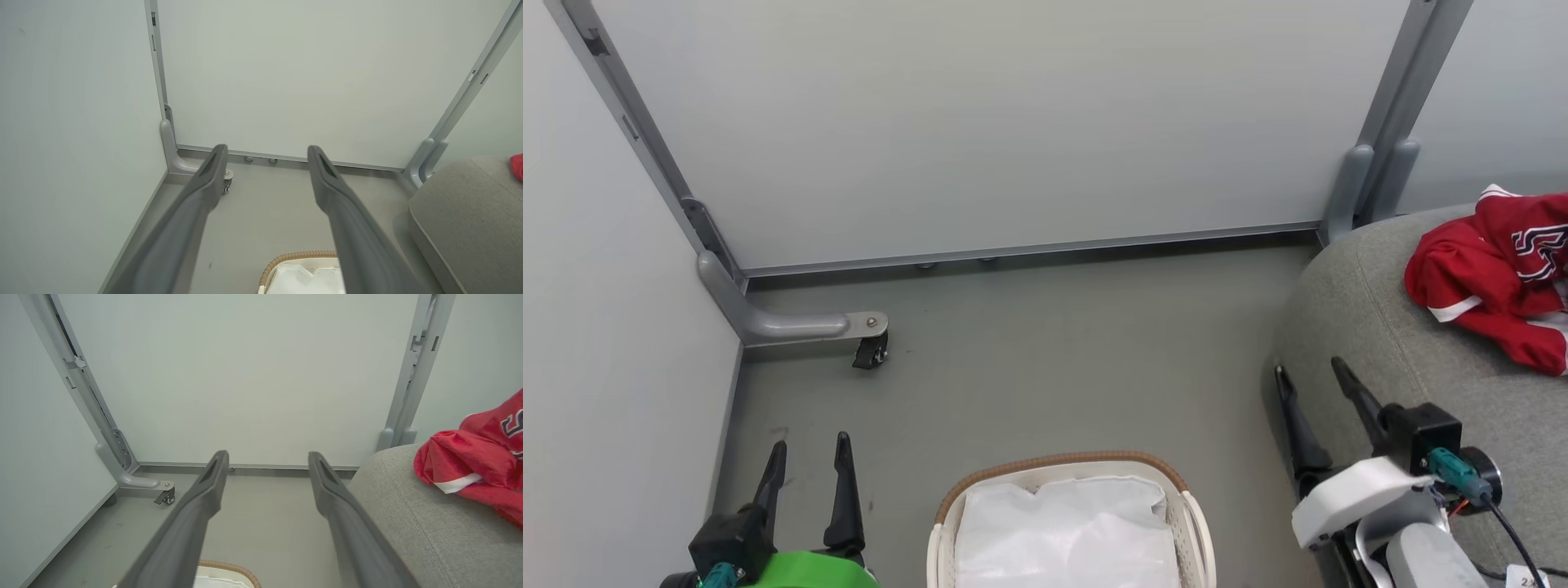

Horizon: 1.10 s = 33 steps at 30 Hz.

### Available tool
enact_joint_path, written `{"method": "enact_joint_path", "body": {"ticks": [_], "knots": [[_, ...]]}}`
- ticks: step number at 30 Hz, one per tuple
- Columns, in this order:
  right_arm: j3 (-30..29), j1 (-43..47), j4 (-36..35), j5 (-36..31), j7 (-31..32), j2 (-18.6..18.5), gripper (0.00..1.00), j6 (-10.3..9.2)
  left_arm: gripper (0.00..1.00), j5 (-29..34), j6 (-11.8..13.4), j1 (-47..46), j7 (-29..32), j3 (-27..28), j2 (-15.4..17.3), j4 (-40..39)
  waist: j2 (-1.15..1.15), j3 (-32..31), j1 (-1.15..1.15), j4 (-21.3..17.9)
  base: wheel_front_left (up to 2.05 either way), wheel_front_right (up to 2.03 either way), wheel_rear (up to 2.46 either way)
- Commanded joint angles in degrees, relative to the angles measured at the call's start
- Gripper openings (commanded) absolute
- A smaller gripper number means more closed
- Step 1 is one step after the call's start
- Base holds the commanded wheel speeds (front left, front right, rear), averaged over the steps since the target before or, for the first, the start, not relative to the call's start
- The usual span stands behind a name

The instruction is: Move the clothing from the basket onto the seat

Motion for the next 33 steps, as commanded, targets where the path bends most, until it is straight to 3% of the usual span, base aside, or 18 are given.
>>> {"method": "enact_joint_path", "body": {"ticks": [1,11,26,27,33], "knots": [[0.4,1.7,-0.4,1.1,-0.1,-0.3,1.00,-0.08,1.00,-0.3,-0.2,1.1,0.0,0.3,0.0,-0.6,0.00,-0.3,0.00,-0.1,0.00,0.00,0.00],[0.2,5.2,-1.1,0.8,-0.1,-0.2,1.00,-0.08,1.00,-1.7,0.8,3.4,0.0,-0.6,0.0,-0.5,0.00,-1.0,0.00,-0.9,0.00,0.00,0.00],[0.7,5.6,-0.6,1.3,-0.1,-0.2,1.00,-0.08,1.00,-1.8,-0.3,3.5,0.0,-1.1,0.0,1.1,0.00,-1.8,0.00,-0.8,0.00,0.00,0.00],[0.7,5.0,-0.7,0.9,0.0,0.0,0.00,0.00,0.00,-1.6,-0.1,2.6,0.0,-1.0,-0.1,1.1,0.00,-1.8,0.00,-0.8,0.00,0.00,0.00],[-0.1,5.2,0.8,3.9,1.2,0.3,0.00,0.00,0.00,-4.5,-0.3,2.1,0.9,-0.5,-0.2,2.7,0.00,-1.7,0.00,-0.9,0.00,0.00,0.00]]}}
